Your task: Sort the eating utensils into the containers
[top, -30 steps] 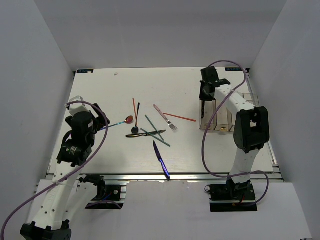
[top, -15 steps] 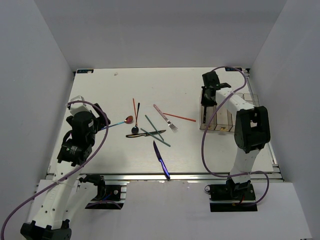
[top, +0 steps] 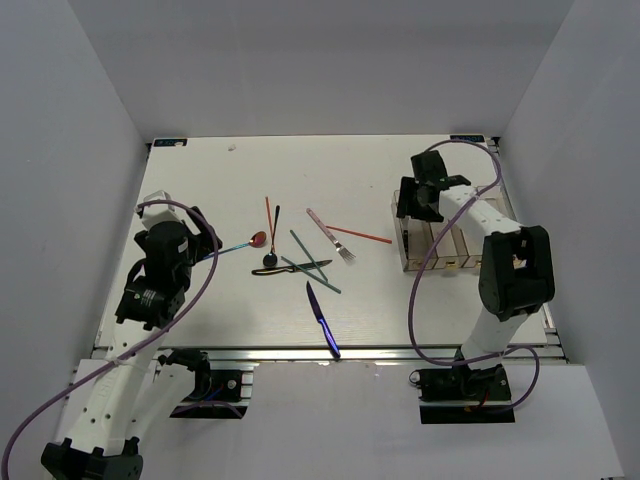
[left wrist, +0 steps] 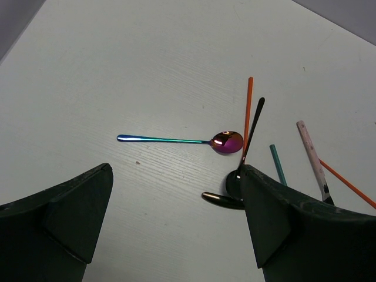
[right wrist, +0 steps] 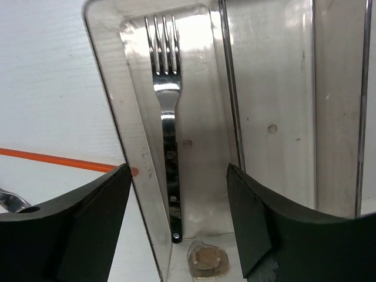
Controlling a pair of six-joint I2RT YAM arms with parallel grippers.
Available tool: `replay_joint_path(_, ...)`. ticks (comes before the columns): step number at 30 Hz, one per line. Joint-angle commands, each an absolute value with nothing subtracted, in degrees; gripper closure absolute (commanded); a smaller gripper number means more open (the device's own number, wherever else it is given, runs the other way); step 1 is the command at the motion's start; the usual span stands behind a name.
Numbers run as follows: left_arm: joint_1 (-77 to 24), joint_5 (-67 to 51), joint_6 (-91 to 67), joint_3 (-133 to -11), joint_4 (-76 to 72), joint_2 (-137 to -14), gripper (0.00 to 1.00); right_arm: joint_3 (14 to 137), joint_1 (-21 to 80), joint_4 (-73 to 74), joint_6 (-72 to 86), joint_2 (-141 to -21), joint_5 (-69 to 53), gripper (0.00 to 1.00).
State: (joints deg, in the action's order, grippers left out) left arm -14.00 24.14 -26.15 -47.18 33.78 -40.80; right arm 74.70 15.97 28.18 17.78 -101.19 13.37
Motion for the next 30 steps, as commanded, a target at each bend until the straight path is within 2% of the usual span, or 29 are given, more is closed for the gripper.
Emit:
replay_joint_path(1,-13.89,23.47,-25.66,-47.02,32.26,-40.96,0.02,79.36,16.35,28.12,16.96,-99.58,12.83,0.28)
replay_joint_path(6,-13.89,23.47,-25.66,-47.02,32.17,-41.40,0.02,81.03,22.31,22.86,7.92,-99.40,1.17,0.29)
replay_joint_path(9,-13.89,23.55,-25.58,-47.11,32.26,-41.48,0.02,90.39,30.04,28.37,4.23,-107.64,4.47,0.33)
replay_joint_path(12,-13.89,23.73,-25.66,-47.02,32.43,-41.40,0.02,95.35,33.92,30.32,4.13,-115.39,5.63,0.54)
replay_joint_path(13,-13.89,23.73,-25.66,-46.93,32.34,-41.22,0.02,97.71,34.80,30.24,4.48,-118.01,5.10,0.63)
replay_joint_path(20,-13.89,23.03,-25.58,-46.93,32.17,-41.66,0.02,103.88,39.19,31.29,3.61,-124.80,3.69,0.65)
replay_joint_path(30,-13.89,22.68,-25.49,-46.85,32.17,-41.84,0.02,102.31,40.52,30.67,3.08,-126.74,7.21,0.65)
